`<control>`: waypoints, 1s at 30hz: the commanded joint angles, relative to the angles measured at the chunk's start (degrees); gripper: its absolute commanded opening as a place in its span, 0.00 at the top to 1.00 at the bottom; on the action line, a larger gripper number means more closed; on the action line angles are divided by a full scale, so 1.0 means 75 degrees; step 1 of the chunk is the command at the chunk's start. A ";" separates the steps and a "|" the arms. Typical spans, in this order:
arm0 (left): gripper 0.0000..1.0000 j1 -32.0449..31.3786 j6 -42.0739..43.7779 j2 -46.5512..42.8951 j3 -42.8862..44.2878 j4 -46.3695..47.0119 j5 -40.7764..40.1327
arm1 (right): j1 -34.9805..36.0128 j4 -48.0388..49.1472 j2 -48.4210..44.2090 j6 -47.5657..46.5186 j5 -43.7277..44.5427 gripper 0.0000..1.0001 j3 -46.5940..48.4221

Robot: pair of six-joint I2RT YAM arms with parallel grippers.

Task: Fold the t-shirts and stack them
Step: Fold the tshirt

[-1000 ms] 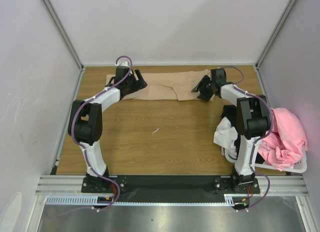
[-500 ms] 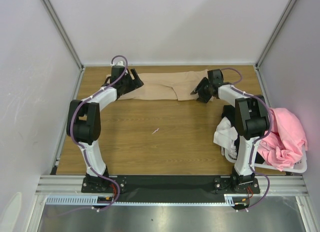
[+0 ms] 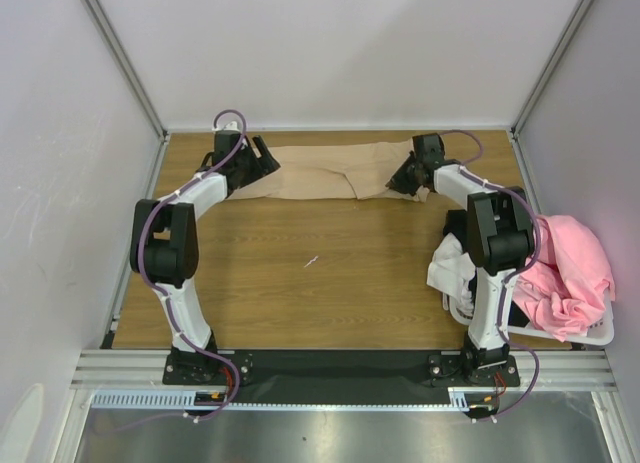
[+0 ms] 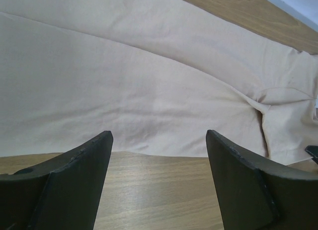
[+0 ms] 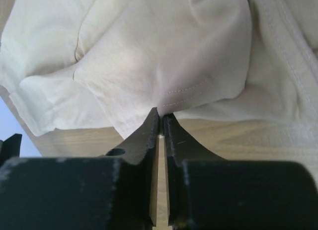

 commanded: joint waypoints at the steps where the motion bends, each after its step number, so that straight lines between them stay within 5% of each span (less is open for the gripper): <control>1: 0.18 0.0093 -0.0129 0.0050 0.0073 0.0134 0.0115 | 0.0033 -0.0119 0.0210 -0.0173 0.0175 1.00 0.0656; 20: 0.19 0.0105 -0.0223 0.0647 0.0389 0.0123 0.0033 | -0.0377 -0.0226 0.2155 -0.0361 -0.0446 1.00 0.3763; 30: 0.19 0.0116 -0.0317 0.1022 0.0788 -0.0041 -0.0013 | -0.0564 0.0734 0.3233 -0.0267 -0.1336 0.97 0.5064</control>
